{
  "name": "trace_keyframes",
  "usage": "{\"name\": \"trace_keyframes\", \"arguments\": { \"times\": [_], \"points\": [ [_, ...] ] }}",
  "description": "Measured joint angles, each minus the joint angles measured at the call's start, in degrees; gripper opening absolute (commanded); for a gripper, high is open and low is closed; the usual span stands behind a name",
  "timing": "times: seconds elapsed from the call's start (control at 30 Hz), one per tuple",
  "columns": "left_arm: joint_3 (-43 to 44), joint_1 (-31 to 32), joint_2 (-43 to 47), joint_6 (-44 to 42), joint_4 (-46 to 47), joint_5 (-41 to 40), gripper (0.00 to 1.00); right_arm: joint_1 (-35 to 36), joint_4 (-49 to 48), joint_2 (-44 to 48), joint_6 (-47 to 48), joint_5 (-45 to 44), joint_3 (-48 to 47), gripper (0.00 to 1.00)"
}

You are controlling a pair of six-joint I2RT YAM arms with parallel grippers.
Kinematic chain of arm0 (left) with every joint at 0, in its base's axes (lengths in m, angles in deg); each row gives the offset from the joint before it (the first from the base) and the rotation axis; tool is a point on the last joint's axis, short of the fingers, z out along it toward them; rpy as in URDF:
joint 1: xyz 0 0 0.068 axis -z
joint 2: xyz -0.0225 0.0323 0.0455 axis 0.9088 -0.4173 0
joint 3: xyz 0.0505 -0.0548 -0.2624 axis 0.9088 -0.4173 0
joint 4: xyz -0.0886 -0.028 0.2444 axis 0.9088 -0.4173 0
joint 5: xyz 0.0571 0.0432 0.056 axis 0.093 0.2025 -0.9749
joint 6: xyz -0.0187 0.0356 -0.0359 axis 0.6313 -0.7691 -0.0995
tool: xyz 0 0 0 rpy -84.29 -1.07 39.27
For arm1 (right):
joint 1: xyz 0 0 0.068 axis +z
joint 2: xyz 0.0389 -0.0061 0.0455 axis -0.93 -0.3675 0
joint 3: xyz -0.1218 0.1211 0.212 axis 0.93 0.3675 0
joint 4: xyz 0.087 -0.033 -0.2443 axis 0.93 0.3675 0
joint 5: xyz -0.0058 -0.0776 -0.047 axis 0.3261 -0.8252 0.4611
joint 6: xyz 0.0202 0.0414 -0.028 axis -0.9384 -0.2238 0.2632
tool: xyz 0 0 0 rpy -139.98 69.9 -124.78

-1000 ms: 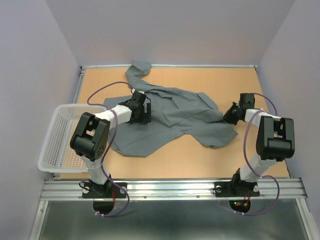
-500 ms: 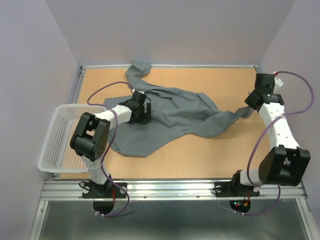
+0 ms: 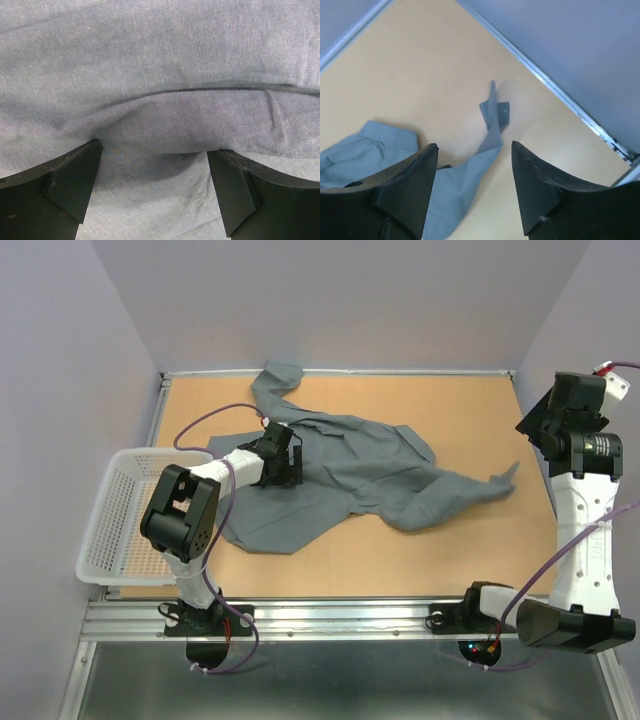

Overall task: Fold and stack the long sleeve shirts
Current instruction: Flatten the shirt out

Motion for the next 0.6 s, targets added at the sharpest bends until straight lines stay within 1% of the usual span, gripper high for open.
{"name": "trace_keyframes", "arguments": {
  "times": [0.03,0.07,0.17,0.27,0.33,0.47,0.53,0.6],
  "points": [
    [0.1,0.0,0.0,0.0,-0.3,0.2,0.99,0.0,1.6,0.6,0.1,0.3,-0.2,0.76],
    [0.2,0.0,0.0,0.0,-0.5,0.3,0.99,0.0,2.5,0.9,0.2,0.6,-0.4,0.78],
    [0.7,0.0,0.1,-0.2,-1.7,1.5,0.99,0.0,4.1,0.9,1.7,4.3,-1.3,0.80],
    [1.2,0.7,0.7,-1.7,-3.3,2.5,0.99,0.0,3.9,-0.7,3.7,11.9,-1.1,0.81],
    [1.7,2.1,2.1,-3.0,-4.3,2.7,0.99,0.9,1.9,-2.3,4.3,18.6,1.0,0.81],
    [3.9,7.8,7.1,-6.5,-4.3,2.9,0.99,5.6,-4.2,-8.7,5.0,26.8,7.6,0.80],
    [4.9,11.1,9.7,-8.7,-2.9,2.8,0.99,8.6,-6.7,-13.8,5.4,29.9,8.6,0.77],
    [5.7,13.6,10.7,-9.8,-1.6,2.9,0.99,12.0,-11.8,-20.3,6.1,32.2,8.7,0.75]
  ]
}}
